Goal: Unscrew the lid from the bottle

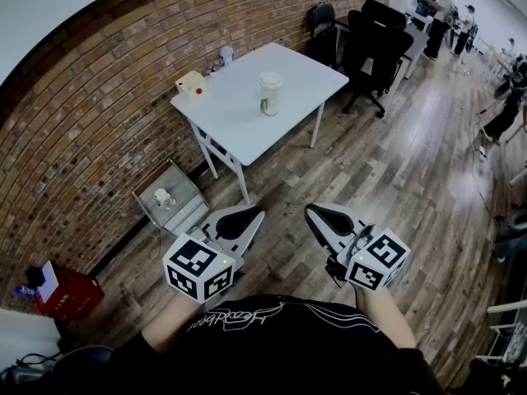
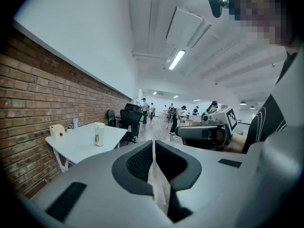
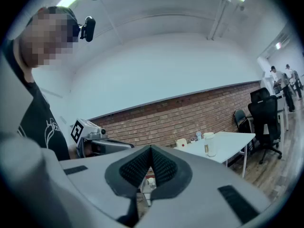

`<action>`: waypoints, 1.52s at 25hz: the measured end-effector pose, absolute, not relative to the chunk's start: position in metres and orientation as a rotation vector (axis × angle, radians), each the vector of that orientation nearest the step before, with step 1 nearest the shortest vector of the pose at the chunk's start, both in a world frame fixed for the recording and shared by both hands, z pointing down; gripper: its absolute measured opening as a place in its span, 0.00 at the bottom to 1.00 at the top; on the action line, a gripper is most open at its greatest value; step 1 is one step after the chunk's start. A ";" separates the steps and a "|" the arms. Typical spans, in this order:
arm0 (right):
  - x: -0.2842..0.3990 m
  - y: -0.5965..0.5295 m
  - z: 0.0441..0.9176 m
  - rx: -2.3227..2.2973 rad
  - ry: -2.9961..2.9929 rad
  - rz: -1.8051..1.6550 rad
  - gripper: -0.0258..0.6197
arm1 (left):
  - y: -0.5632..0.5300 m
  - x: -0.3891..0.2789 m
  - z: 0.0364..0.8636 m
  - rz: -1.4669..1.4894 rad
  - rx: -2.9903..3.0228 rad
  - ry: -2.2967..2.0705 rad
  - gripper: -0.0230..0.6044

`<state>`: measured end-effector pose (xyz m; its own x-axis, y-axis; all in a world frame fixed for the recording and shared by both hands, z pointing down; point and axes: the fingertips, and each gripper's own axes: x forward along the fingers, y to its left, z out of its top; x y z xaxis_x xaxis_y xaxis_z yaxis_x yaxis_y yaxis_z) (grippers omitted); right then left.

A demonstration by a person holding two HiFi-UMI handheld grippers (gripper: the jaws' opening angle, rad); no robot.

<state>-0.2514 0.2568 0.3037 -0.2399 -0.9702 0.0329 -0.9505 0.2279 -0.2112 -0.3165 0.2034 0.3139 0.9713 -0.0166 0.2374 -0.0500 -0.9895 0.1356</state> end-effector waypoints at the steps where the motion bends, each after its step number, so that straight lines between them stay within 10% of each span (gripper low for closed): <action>1: -0.251 0.259 0.303 -1.867 2.380 -0.281 0.03 | 0.206 -0.316 0.314 0.356 2.980 -0.052 0.10; 19: -0.204 0.284 0.292 -1.920 2.397 -0.228 0.04 | 0.223 -0.289 0.307 0.304 2.971 -0.103 0.11; 24: -0.170 0.296 0.303 -1.966 2.365 -0.292 0.38 | 0.229 -0.270 0.314 0.265 2.960 -0.148 0.11; 30: -0.137 0.316 0.315 -1.999 2.360 -0.322 0.51 | 0.241 -0.247 0.328 0.239 2.924 -0.157 0.41; 38: -0.108 0.319 0.345 -2.021 2.321 -0.385 0.65 | 0.231 -0.224 0.357 0.255 2.875 -0.167 0.56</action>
<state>-0.1083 0.3192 0.3454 -0.1501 -0.9798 0.1320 -0.9699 0.1200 -0.2117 -0.2238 0.2314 0.3569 0.9781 -0.0910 0.1872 -0.1349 -0.9622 0.2368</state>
